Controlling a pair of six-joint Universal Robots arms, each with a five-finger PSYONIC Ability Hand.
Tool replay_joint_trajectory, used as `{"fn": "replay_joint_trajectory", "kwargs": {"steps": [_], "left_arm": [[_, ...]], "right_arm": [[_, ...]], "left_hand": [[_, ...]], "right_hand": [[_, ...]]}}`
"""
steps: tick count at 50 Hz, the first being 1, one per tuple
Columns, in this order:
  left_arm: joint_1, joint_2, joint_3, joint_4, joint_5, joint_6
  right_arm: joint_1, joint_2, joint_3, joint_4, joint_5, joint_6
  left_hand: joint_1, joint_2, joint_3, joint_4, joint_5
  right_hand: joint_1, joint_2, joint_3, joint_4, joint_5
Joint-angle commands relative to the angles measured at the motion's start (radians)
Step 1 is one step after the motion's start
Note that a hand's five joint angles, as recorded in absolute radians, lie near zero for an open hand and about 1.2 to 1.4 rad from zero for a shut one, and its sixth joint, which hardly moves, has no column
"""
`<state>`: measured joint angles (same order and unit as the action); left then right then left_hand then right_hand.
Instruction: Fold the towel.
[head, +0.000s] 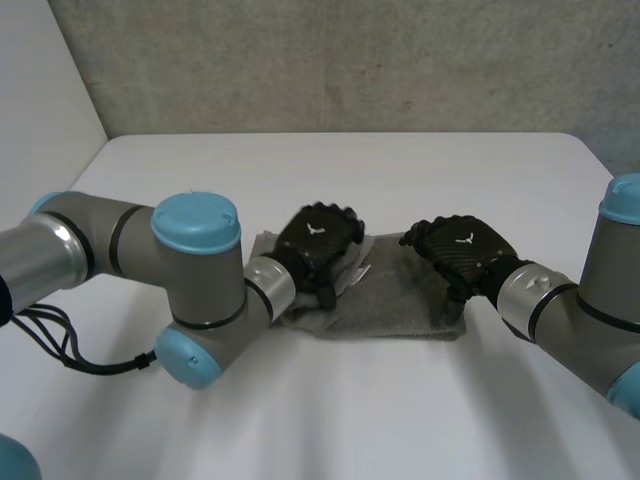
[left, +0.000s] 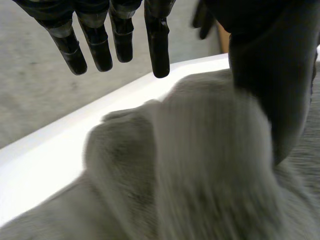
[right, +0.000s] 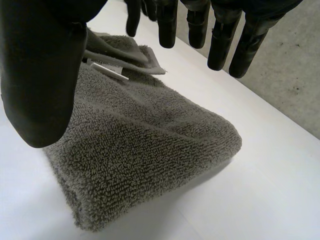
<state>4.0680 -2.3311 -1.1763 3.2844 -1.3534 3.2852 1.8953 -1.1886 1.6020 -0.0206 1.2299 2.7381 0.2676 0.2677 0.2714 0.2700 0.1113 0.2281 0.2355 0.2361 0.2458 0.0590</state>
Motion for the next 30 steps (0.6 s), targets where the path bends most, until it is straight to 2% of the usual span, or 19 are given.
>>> {"fn": "replay_joint_trajectory", "kwargs": {"steps": [1, 7, 13, 19, 21, 30], "left_arm": [[0.046, 0.003, 0.029, 0.011, -0.176, 0.005], [0.086, 0.006, 0.008, -0.002, -0.242, 0.008], [0.138, 0.058, -0.086, -0.005, -0.239, 0.007], [0.138, 0.107, -0.157, 0.004, -0.237, 0.007], [0.129, 0.14, -0.18, 0.008, -0.237, 0.005], [0.108, 0.2, -0.194, 0.009, -0.236, 0.005]], "right_arm": [[0.005, 0.004, 0.001, 0.001, -0.001, 0.0], [0.007, 0.006, 0.0, -0.001, -0.001, -0.001], [0.005, 0.006, 0.006, -0.01, 0.0, 0.0], [-0.001, 0.004, 0.019, -0.016, -0.001, 0.0], [-0.004, 0.004, 0.029, -0.024, -0.003, -0.001], [-0.048, 0.004, 0.079, -0.067, -0.027, -0.006]], "left_hand": [[0.031, 0.031, 0.027, 0.029, 0.013], [0.031, 0.031, 0.027, 0.029, 0.013], [0.028, 0.028, 0.024, 0.026, 0.01], [0.028, 0.028, 0.024, 0.026, 0.01], [0.028, 0.028, 0.024, 0.026, 0.01], [0.028, 0.028, 0.024, 0.026, 0.01]], "right_hand": [[-0.054, -0.061, -0.062, -0.071, -0.059], [-0.054, -0.061, -0.062, -0.071, -0.059], [-0.054, -0.061, -0.062, -0.071, -0.059], [-0.023, -0.03, -0.031, -0.04, -0.028], [0.074, 0.066, 0.066, 0.056, 0.068], [0.218, 0.211, 0.21, 0.2, 0.213]]}}
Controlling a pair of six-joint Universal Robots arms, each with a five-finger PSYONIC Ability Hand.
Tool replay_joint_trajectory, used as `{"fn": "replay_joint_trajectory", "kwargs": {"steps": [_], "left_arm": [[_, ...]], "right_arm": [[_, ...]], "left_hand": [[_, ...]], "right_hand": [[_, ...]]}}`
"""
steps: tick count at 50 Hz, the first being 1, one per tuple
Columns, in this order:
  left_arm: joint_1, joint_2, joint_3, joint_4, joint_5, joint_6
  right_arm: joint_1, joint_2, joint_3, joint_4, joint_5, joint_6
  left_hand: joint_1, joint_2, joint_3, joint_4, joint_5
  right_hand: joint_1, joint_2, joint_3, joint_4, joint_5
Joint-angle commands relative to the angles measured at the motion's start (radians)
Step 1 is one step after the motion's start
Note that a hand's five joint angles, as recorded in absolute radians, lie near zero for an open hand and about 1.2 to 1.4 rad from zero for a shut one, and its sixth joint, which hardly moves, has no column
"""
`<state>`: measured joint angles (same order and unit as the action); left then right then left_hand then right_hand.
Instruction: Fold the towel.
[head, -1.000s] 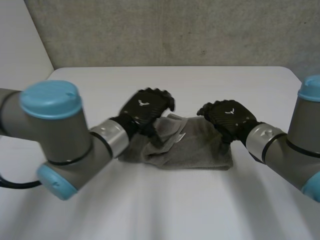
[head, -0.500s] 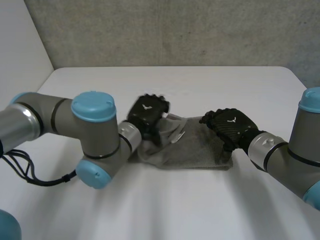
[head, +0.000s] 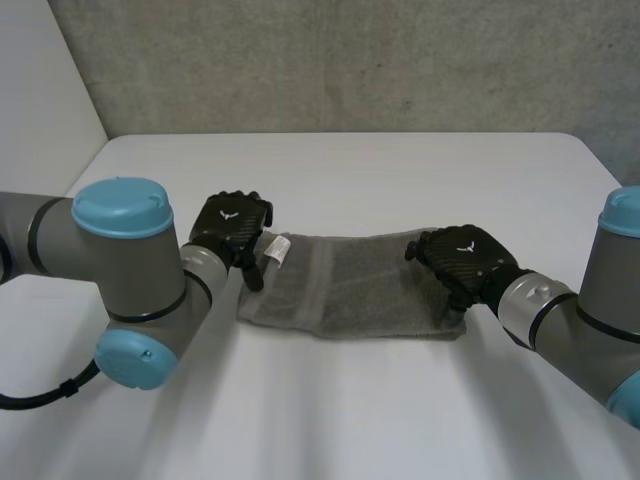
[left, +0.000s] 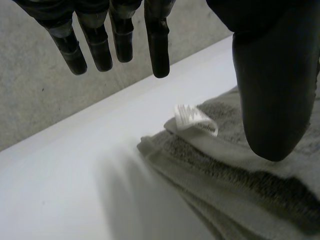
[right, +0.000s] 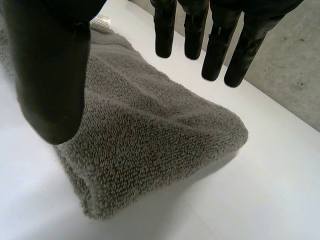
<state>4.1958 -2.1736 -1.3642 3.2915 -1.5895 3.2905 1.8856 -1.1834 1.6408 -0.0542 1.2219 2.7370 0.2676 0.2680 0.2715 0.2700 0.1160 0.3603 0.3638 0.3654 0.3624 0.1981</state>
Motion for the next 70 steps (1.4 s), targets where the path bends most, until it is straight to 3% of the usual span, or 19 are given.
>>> {"fn": "replay_joint_trajectory", "kwargs": {"steps": [1, 10, 17, 20, 22, 23, 24, 27, 32, 33, 34, 36, 51, 52, 53, 55, 70], "left_arm": [[-0.026, 0.049, -0.006, 0.002, 0.0, 0.0], [-0.028, 0.046, -0.007, 0.004, -0.001, -0.002], [-0.028, 0.044, -0.013, 0.013, -0.001, -0.003], [-0.028, 0.046, -0.012, 0.017, 0.0, -0.003], [-0.028, 0.046, -0.009, 0.017, 0.002, -0.003], [-0.028, 0.046, -0.009, 0.017, 0.002, -0.003], [-0.028, 0.047, -0.009, 0.017, 0.008, -0.003], [-0.028, 0.052, -0.01, 0.016, 0.038, -0.003], [-0.026, 0.069, -0.013, 0.008, 0.089, -0.006], [-0.026, 0.075, -0.013, 0.005, 0.094, -0.008], [-0.026, 0.075, -0.013, 0.005, 0.094, -0.008], [-0.022, 0.084, -0.016, 0.004, 0.091, -0.011], [0.0, 0.12, -0.052, 0.004, 0.095, -0.009], [0.0, 0.12, -0.053, 0.004, 0.094, -0.009], [0.0, 0.12, -0.053, 0.004, 0.094, -0.011], [0.0, 0.12, -0.055, 0.004, 0.094, -0.012], [0.001, 0.126, -0.092, 0.016, 0.1, -0.022]], "right_arm": [[-0.054, 0.001, 0.054, -0.045, -0.027, -0.013], [-0.091, 0.021, 0.108, -0.062, -0.032, -0.086], [-0.114, 0.022, 0.146, -0.062, -0.033, -0.099], [-0.134, 0.019, 0.162, -0.064, -0.036, -0.1], [-0.148, 0.018, 0.165, -0.064, -0.047, -0.1], [-0.148, 0.018, 0.165, -0.064, -0.047, -0.1], [-0.152, 0.016, 0.165, -0.064, -0.051, -0.1], [-0.16, 0.01, 0.159, -0.062, -0.056, -0.1], [-0.171, 0.004, 0.157, -0.056, -0.061, -0.095], [-0.181, -0.005, 0.16, -0.055, -0.064, -0.091], [-0.181, -0.005, 0.16, -0.055, -0.064, -0.091], [-0.195, -0.034, 0.166, -0.049, -0.067, -0.097], [-0.321, -0.139, 0.152, 0.036, -0.173, -0.1], [-0.319, -0.139, 0.154, 0.042, -0.173, -0.097], [-0.319, -0.139, 0.16, 0.043, -0.171, -0.099], [-0.316, -0.137, 0.171, 0.043, -0.174, -0.099], [-0.318, -0.079, 0.243, -0.053, -0.18, -0.085]], "left_hand": [[0.028, 0.028, 0.024, 0.026, 0.005], [0.028, 0.028, 0.024, 0.026, 0.005], [0.069, 0.069, 0.065, 0.067, 0.046], [0.242, 0.242, 0.239, 0.24, 0.219], [0.578, 0.578, 0.574, 0.576, 0.555], [0.58, 0.58, 0.576, 0.578, 0.557], [0.763, 0.763, 0.759, 0.761, 0.74], [0.859, 0.858, 0.855, 0.856, 0.836], [0.766, 0.765, 0.762, 0.763, 0.743], [0.533, 0.532, 0.529, 0.53, 0.51], [0.53, 0.53, 0.526, 0.528, 0.507], [0.03, 0.03, 0.026, 0.028, 0.007], [-0.022, -0.022, -0.026, -0.024, -0.045], [-0.019, -0.019, -0.023, -0.021, -0.042], [-0.016, -0.016, -0.02, -0.018, -0.039], [-0.01, -0.01, -0.014, -0.012, -0.033], [0.019, 0.019, 0.015, 0.017, -0.004]], "right_hand": [[0.118, 0.114, 0.113, 0.116, 0.105], [0.312, 0.308, 0.307, 0.31, 0.299], [0.25, 0.247, 0.245, 0.248, 0.238], [0.315, 0.311, 0.31, 0.313, 0.302], [0.729, 0.726, 0.724, 0.727, 0.717], [0.732, 0.728, 0.727, 0.73, 0.719], [0.993, 0.99, 0.988, 0.991, 0.981], [1.036, 1.032, 1.031, 1.034, 1.024], [1.036, 1.032, 1.031, 1.034, 1.024], [1.036, 1.032, 1.031, 1.034, 1.024], [1.036, 1.032, 1.031, 1.034, 1.024], [1.036, 1.032, 1.031, 1.034, 1.024], [1.036, 1.032, 1.031, 1.034, 1.024], [0.938, 0.935, 0.933, 0.936, 0.926], [0.533, 0.53, 0.528, 0.531, 0.521], [0.395, 0.392, 0.39, 0.393, 0.383], [0.385, 0.382, 0.38, 0.383, 0.373]]}}
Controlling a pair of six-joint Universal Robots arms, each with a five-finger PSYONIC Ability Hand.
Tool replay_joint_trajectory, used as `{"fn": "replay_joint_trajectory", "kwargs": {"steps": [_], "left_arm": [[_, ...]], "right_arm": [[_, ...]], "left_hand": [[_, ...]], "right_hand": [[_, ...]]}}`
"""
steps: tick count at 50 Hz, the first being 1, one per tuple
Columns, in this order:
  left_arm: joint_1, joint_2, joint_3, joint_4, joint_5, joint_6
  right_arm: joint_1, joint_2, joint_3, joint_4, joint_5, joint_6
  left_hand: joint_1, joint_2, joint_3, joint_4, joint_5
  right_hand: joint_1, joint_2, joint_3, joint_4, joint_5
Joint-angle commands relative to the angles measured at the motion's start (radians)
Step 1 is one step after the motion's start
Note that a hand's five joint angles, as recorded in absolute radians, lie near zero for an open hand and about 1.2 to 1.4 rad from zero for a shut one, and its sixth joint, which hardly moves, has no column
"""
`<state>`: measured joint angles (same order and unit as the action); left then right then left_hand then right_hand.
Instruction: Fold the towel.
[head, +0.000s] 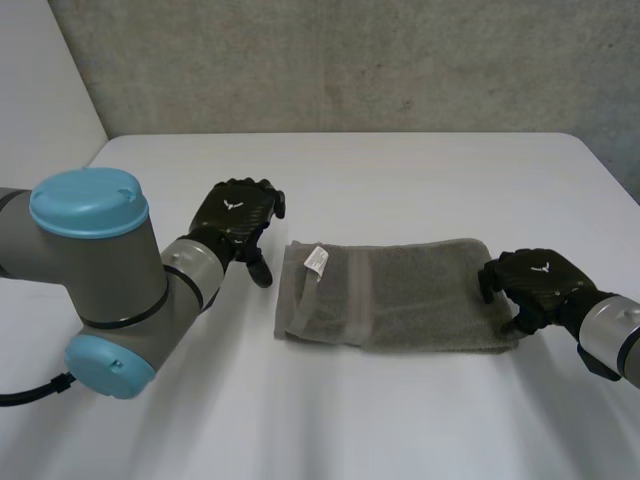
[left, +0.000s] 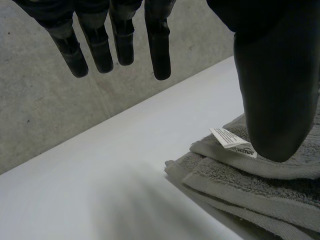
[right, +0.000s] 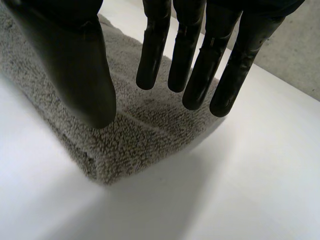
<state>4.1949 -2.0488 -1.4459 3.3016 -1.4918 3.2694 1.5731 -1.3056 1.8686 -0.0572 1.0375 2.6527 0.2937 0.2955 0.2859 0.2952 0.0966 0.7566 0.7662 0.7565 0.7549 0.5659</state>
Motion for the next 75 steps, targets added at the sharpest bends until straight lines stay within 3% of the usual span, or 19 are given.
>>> {"fn": "replay_joint_trajectory", "kwargs": {"steps": [1, 15, 17, 19, 21, 28, 34, 36, 41, 44, 49, 57, 60, 61, 62, 63, 65, 71, 75], "left_arm": [[0.002, 0.001, -0.01, 0.006, 0.002, 0.0], [0.002, -0.001, -0.011, 0.006, 0.002, -0.002], [0.002, -0.001, -0.011, 0.006, 0.002, -0.002], [0.002, -0.001, -0.01, 0.006, 0.002, -0.002], [0.002, -0.001, -0.01, 0.006, 0.002, -0.002], [0.004, 0.001, -0.011, 0.006, 0.002, 0.0], [0.016, 0.019, -0.008, 0.004, 0.002, -0.002], [0.02, 0.036, -0.008, 0.004, 0.001, -0.002], [0.037, 0.084, -0.004, 0.006, 0.001, -0.028], [0.042, 0.095, -0.002, 0.006, 0.001, -0.045], [0.069, 0.127, -0.002, 0.015, 0.001, -0.123], [0.085, 0.128, -0.011, 0.024, 0.002, -0.145], [0.085, 0.127, -0.011, 0.024, 0.004, -0.145], [0.085, 0.127, -0.011, 0.024, 0.004, -0.145], [0.085, 0.127, -0.011, 0.024, 0.004, -0.145], [0.085, 0.127, -0.011, 0.024, 0.004, -0.145], [0.085, 0.125, -0.005, 0.024, 0.004, -0.145], [0.074, 0.124, 0.005, 0.026, 0.005, -0.142], [0.063, 0.116, 0.022, 0.035, 0.005, -0.143]], "right_arm": [[-0.005, 0.043, 0.015, -0.05, 0.004, 0.0], [-0.012, 0.098, 0.017, -0.082, 0.029, -0.016], [-0.012, 0.098, 0.018, -0.082, 0.029, -0.016], [-0.01, 0.095, 0.02, -0.081, 0.026, -0.016], [-0.01, 0.095, 0.018, -0.076, 0.026, -0.016], [-0.013, 0.068, -0.016, -0.033, 0.022, -0.019], [0.015, -0.047, -0.147, 0.088, 0.021, -0.02], [0.054, -0.053, -0.192, 0.112, 0.024, -0.01], [0.296, 0.009, -0.371, 0.151, 0.047, 0.079], [0.357, 0.052, -0.421, 0.154, 0.065, 0.098], [0.646, 0.262, -0.63, 0.16, 0.192, 0.122], [0.79, 0.477, -0.799, 0.16, 0.26, 0.128], [0.801, 0.493, -0.818, 0.16, 0.277, 0.139], [0.804, 0.499, -0.828, 0.161, 0.292, 0.159], [0.805, 0.496, -0.83, 0.165, 0.302, 0.189], [0.805, 0.496, -0.83, 0.165, 0.302, 0.19], [0.801, 0.459, -0.816, 0.165, 0.308, 0.258], [0.788, 0.328, -0.72, 0.178, 0.303, 0.313], [0.638, 0.209, -0.6, 0.178, 0.294, 0.305]], "left_hand": [[-0.007, -0.009, 0.001, -0.008, 0.016], [-0.007, -0.009, 0.001, -0.008, 0.016], [-0.007, -0.009, 0.001, -0.008, 0.016], [-0.007, -0.009, 0.001, -0.008, 0.016], [-0.007, -0.009, 0.001, -0.008, 0.016], [-0.007, -0.009, 0.001, -0.008, 0.016], [-0.01, -0.012, -0.002, -0.011, 0.013], [-0.01, -0.012, -0.002, -0.011, 0.013], [-0.01, -0.012, -0.002, -0.011, 0.013], [-0.01, -0.012, -0.002, -0.011, 0.013], [-0.01, -0.012, -0.002, -0.011, 0.013], [-0.01, -0.012, -0.002, -0.011, 0.013], [-0.01, -0.012, -0.002, -0.011, 0.013], [-0.01, -0.012, -0.002, -0.011, 0.013], [-0.01, -0.012, -0.002, -0.011, 0.013], [-0.01, -0.012, -0.002, -0.011, 0.013], [-0.01, -0.012, -0.002, -0.011, 0.013], [-0.01, -0.012, -0.002, -0.011, 0.013], [-0.013, -0.015, -0.005, -0.014, 0.01]], "right_hand": [[-0.011, -0.021, -0.011, -0.009, 0.005], [0.065, 0.056, 0.065, 0.067, 0.081], [0.2, 0.191, 0.2, 0.202, 0.216], [0.525, 0.515, 0.525, 0.526, 0.541], [0.639, 0.629, 0.639, 0.64, 0.655], [0.64, 0.63, 0.64, 0.641, 0.656], [0.64, 0.63, 0.64, 0.641, 0.656], [0.64, 0.63, 0.64, 0.641, 0.656], [0.64, 0.63, 0.64, 0.641, 0.656], [0.64, 0.63, 0.64, 0.641, 0.656], [0.64, 0.63, 0.64, 0.641, 0.656], [0.64, 0.63, 0.64, 0.641, 0.656], [0.64, 0.63, 0.64, 0.641, 0.656], [0.551, 0.541, 0.551, 0.552, 0.567], [0.198, 0.188, 0.198, 0.2, 0.214], [0.194, 0.185, 0.195, 0.196, 0.211], [-0.571, -0.581, -0.571, -0.57, -0.555], [-0.582, -0.592, -0.582, -0.58, -0.566], [-0.582, -0.592, -0.582, -0.58, -0.566]]}}
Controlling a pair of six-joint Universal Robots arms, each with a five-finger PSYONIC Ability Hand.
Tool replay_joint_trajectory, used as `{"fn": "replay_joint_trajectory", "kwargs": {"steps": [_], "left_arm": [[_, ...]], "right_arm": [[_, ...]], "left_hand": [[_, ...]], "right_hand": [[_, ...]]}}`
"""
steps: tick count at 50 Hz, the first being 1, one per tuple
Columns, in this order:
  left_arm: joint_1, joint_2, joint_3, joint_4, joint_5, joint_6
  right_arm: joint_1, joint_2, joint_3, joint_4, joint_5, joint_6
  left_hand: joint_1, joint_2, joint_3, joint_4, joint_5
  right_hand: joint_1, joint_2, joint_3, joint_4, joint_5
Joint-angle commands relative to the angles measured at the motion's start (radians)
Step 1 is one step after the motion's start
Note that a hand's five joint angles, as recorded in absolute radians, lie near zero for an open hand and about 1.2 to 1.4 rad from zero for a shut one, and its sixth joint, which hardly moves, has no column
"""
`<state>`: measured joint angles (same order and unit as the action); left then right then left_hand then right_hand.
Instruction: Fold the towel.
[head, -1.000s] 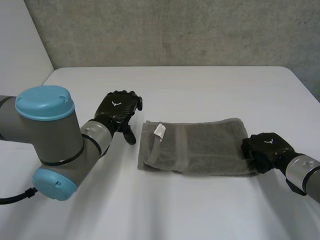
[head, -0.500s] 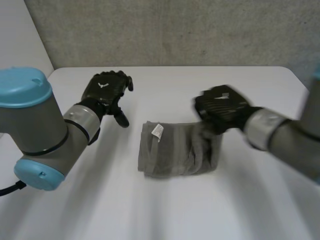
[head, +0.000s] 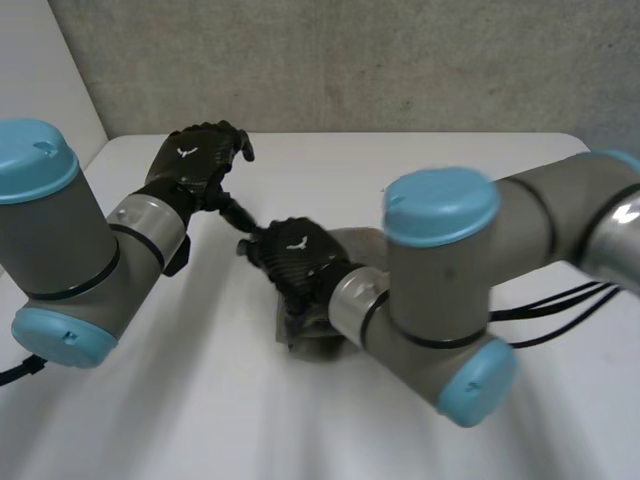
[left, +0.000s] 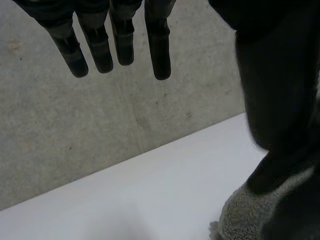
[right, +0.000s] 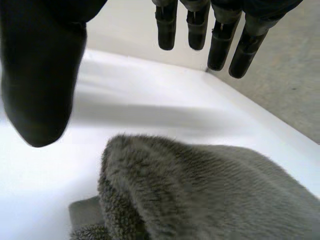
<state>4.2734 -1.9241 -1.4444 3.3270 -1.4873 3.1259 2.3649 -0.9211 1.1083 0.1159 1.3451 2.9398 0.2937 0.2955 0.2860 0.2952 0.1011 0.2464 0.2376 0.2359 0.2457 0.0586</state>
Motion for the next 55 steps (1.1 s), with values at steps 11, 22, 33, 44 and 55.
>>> {"fn": "replay_joint_trajectory", "kwargs": {"steps": [11, 22, 33, 44, 55], "left_arm": [[-0.142, -0.113, 0.039, 0.04, 0.013, 0.002], [-0.175, -0.23, 0.002, 0.04, 0.029, 0.013], [-0.17, -0.3, -0.013, 0.049, 0.029, 0.017], [-0.168, -0.313, 0.01, 0.046, 0.025, 0.032], [-0.161, -0.152, 0.018, 0.034, 0.022, 0.062]], "right_arm": [[-0.34, -0.237, 0.266, -0.001, -0.03, 0.016], [-0.332, -0.134, 0.246, -0.025, -0.072, 0.027], [-0.323, 0.007, 0.237, -0.05, -0.064, 0.027], [-0.323, 0.018, 0.246, -0.082, -0.063, 0.027], [-0.338, -0.2, 0.234, -0.079, -0.049, 0.033]], "left_hand": [[-0.019, -0.02, -0.011, -0.02, -0.001], [-0.027, -0.029, -0.02, -0.029, -0.009], [-0.066, -0.067, -0.058, -0.067, -0.047], [-0.066, -0.067, -0.058, -0.067, -0.047], [-0.098, -0.1, -0.09, -0.099, -0.08]], "right_hand": [[-0.072, -0.063, -0.061, -0.071, -0.059], [-0.072, -0.063, -0.061, -0.071, -0.059], [-0.072, -0.063, -0.061, -0.071, -0.059], [-0.072, -0.063, -0.061, -0.071, -0.059], [-0.072, -0.063, -0.061, -0.071, -0.059]]}}
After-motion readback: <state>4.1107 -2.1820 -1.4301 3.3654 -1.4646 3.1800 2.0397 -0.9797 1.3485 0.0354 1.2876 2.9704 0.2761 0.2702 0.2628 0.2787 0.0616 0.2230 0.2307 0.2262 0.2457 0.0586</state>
